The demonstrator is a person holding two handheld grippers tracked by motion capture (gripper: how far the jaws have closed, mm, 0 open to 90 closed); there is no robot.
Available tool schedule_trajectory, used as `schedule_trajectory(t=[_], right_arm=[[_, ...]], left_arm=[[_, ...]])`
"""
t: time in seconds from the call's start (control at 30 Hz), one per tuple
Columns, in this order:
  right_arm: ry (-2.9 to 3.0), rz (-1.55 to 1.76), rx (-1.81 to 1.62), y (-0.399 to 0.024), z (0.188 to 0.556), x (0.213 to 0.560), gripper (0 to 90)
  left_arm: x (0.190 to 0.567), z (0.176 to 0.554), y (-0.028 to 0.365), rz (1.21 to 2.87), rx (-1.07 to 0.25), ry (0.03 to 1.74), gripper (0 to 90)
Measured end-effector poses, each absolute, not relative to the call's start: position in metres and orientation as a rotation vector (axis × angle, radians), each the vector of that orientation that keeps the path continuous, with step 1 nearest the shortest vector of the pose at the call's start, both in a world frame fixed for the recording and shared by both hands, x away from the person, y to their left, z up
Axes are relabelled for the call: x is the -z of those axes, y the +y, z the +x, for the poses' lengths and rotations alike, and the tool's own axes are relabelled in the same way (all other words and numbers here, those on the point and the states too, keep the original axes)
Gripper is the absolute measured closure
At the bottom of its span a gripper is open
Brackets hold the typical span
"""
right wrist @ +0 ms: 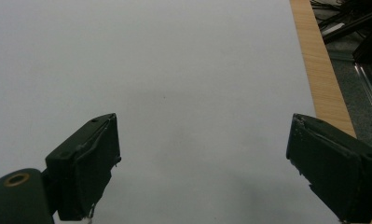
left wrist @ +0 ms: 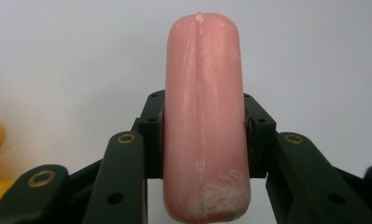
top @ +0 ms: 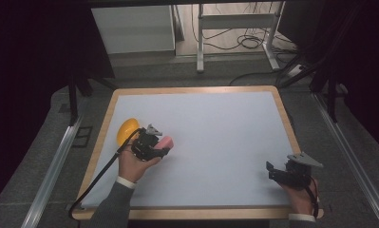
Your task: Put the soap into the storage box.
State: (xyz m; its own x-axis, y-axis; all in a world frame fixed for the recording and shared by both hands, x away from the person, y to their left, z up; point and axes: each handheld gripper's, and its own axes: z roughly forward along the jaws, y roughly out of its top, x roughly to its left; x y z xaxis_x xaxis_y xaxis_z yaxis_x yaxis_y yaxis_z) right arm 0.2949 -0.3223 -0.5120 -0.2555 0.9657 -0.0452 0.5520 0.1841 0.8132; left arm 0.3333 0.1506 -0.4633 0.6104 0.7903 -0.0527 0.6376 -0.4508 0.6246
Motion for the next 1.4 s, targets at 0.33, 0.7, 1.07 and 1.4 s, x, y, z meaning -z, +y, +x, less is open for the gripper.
schedule_trajectory(t=[0.33,0.7,1.07,1.4], right_arm=[[1.882,1.427,-0.937,-0.323,0.294,0.511,9.2],[1.892,1.427,-0.929,-0.322,0.294,0.513,9.2],[1.885,1.426,-0.931,-0.323,0.294,0.512,9.2],[1.886,1.426,-0.926,-0.324,0.294,0.513,9.2]], left_arm=[[0.458,0.332,0.17,2.193,-0.35,1.154,60.2],[0.456,0.333,0.187,2.17,-0.375,1.194,60.1],[0.449,0.334,0.204,2.112,-0.416,1.237,60.1],[0.448,0.339,0.216,2.084,-0.421,1.272,60.1]])
